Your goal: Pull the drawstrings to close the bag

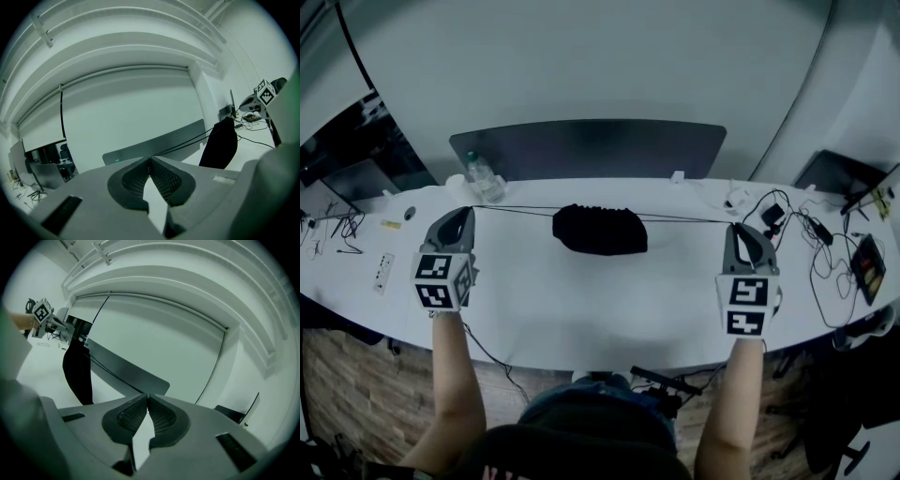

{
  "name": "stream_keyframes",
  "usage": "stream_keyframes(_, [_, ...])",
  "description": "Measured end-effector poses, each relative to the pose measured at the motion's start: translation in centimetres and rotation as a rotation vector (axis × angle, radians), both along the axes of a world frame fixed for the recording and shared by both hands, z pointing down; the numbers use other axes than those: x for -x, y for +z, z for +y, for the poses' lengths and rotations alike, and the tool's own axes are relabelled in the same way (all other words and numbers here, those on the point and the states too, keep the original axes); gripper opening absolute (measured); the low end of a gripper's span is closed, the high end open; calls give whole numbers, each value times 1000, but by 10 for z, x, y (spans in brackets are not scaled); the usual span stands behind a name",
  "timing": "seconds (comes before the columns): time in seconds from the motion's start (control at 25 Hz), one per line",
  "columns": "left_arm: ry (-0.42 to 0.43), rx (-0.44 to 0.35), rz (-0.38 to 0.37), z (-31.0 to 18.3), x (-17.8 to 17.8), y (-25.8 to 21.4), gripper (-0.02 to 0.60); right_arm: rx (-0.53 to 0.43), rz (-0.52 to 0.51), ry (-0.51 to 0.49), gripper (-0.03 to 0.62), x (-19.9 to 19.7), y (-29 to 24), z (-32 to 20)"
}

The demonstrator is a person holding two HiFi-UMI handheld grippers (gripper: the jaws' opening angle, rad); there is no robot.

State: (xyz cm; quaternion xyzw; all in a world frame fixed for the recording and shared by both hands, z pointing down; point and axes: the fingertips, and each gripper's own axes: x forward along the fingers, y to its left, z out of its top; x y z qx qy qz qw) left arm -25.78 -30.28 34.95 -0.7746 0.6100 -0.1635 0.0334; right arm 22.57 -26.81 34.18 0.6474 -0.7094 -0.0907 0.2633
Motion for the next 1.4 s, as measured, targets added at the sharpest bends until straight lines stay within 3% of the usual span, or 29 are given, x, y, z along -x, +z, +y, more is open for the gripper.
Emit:
stream_keyframes(0.4, [-44,-23,13,2,22,-9,11,-25,9,20,8,-9,-10,3])
stream_keyframes(1.24, [-69,-35,1,-4,33,-16,11,-53,11,36,8,-25,-24,-4])
stream_keyframes(1.4, [-69,-37,51,-5,30,-18,11,-55,-6,51,8,-26,-24,-7])
